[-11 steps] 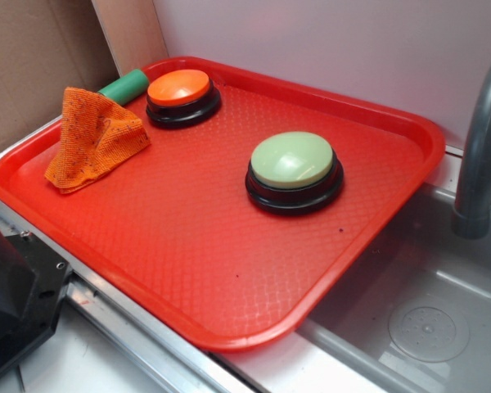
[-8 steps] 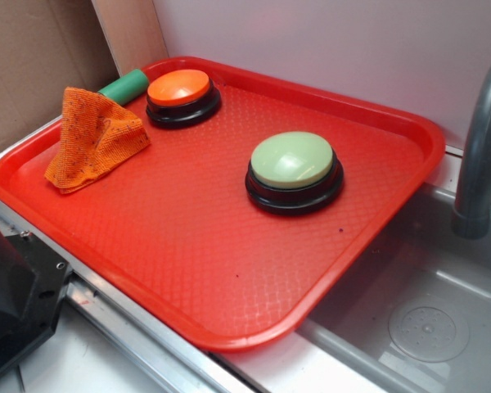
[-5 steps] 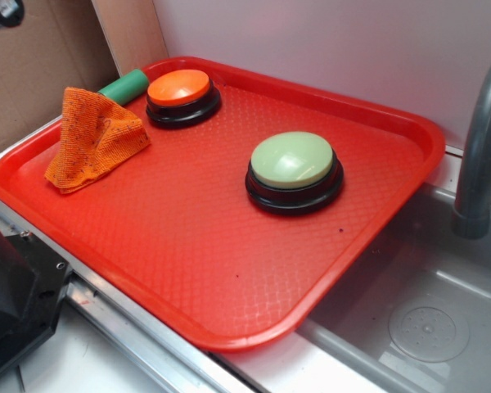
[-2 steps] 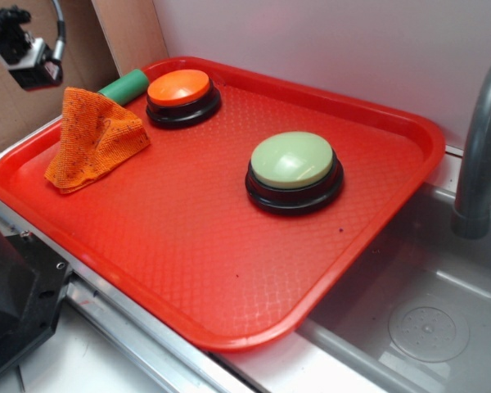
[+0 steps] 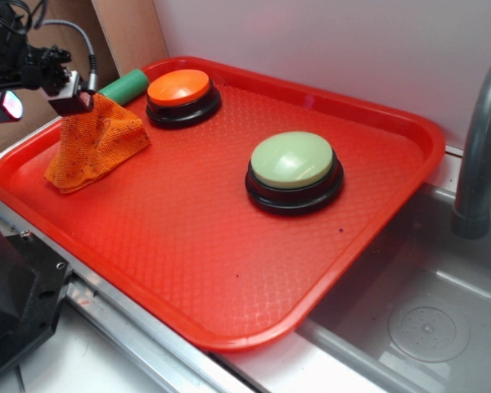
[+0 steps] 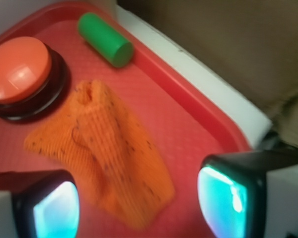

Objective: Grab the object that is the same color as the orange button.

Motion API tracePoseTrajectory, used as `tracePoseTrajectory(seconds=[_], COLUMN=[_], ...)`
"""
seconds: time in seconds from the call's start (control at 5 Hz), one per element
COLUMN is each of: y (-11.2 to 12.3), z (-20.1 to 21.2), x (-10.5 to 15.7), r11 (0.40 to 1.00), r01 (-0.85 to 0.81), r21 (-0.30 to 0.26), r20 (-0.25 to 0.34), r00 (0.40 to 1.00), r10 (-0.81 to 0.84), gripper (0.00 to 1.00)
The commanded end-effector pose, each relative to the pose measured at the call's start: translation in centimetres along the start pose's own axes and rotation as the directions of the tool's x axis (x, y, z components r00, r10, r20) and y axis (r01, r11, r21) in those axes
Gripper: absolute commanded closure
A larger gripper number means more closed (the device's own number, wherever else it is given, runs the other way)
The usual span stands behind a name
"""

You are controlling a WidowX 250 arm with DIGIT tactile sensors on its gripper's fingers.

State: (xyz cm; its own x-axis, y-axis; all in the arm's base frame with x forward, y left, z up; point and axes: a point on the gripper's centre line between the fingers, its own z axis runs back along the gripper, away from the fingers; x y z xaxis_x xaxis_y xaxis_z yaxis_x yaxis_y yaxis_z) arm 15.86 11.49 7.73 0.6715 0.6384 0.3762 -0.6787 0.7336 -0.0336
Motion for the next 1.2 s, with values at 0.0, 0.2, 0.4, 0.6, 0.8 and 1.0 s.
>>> tracePoseTrajectory(seconds=[0.0, 0.2, 0.4, 0.6, 0.8, 1.0], y=[0.1, -0.2, -0.8, -1.0, -1.8, -2.2], z=[-3.7, -4.4, -4.7, -3.3, 0.6, 3.6], x=[0.7, 0.4, 0.2, 0.1, 0.1, -0.1], r11=[1.000, 0.999, 0.998, 0.999, 0.993, 0.982], r01=[0.023, 0.034, 0.063, 0.048, 0.078, 0.079], r21=[0.014, 0.013, -0.001, -0.017, -0.090, -0.174], r20=[0.007, -0.004, -0.012, -0.088, -0.184, -0.214], r00=[1.000, 0.999, 0.998, 0.995, 0.978, 0.970], r10=[-0.023, -0.034, -0.063, -0.050, -0.093, -0.116], gripper=[0.00, 1.00, 1.00, 1.00, 1.00, 1.00])
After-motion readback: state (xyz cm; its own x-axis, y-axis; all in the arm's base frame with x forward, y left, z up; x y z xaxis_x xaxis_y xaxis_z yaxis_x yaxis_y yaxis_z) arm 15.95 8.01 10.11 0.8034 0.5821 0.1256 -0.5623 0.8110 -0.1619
